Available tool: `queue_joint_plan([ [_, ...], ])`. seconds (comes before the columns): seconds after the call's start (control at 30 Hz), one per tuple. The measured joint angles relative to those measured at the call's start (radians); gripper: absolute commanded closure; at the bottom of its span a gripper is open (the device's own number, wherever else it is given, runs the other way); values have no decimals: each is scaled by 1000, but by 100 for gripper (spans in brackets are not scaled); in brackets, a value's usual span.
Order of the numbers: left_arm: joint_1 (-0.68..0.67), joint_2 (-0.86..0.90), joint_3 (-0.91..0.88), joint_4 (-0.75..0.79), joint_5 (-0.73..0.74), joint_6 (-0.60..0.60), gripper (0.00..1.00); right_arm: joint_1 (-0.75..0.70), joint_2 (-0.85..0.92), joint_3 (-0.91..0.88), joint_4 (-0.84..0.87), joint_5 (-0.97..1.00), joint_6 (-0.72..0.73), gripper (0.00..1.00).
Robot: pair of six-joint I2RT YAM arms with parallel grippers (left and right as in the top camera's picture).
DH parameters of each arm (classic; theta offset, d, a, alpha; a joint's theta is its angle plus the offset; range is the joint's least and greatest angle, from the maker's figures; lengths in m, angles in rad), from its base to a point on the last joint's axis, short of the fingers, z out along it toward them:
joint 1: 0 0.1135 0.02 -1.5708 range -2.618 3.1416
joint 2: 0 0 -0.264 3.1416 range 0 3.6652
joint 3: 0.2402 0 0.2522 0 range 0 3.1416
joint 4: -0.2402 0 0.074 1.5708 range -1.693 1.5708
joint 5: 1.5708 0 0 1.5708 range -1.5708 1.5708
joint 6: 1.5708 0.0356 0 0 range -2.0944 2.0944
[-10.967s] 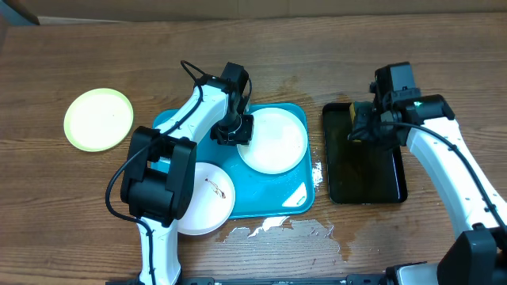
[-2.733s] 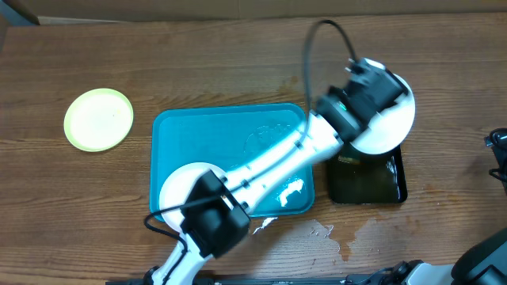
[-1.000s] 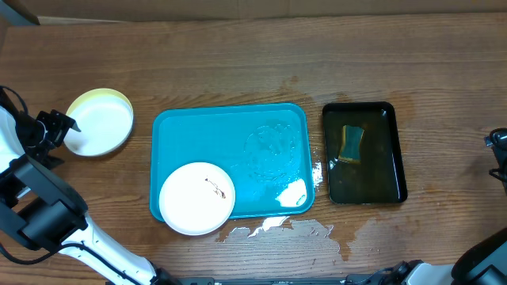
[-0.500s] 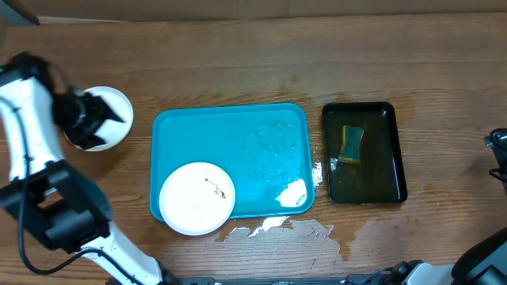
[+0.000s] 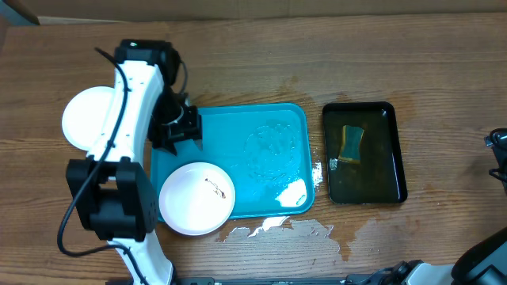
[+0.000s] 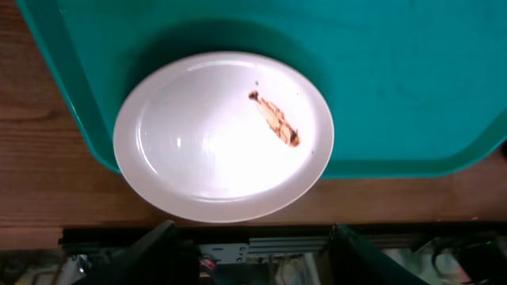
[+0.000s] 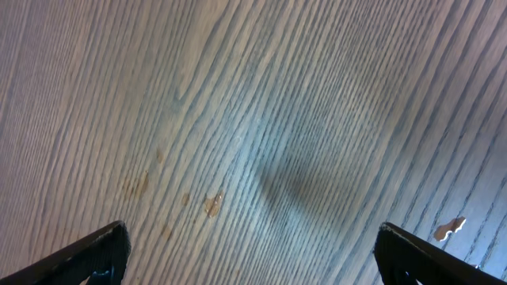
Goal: Clean dirty plates on tray and stack at the side
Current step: 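Release the plate and reach the left gripper to the lower white plate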
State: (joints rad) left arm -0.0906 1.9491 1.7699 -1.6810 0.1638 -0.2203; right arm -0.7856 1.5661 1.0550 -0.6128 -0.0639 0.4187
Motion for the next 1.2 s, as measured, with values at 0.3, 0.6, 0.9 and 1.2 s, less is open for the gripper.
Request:
queue_joint_plan([
  [0.3, -41, -455, -357, 34, -47, -95, 39, 0, 0, 0, -1, 0, 0, 0],
  [0.6, -41, -723, -755, 155, -103, -333, 45, 0, 0, 0, 0, 1, 1, 0],
  [0.9, -37, -721, -898, 348, -116, -482, 50, 0, 0, 0, -1, 0, 0, 0],
  [1.2, -31, -721, -898, 444, -140, -540, 50, 0, 0, 0, 0, 0, 0, 0],
])
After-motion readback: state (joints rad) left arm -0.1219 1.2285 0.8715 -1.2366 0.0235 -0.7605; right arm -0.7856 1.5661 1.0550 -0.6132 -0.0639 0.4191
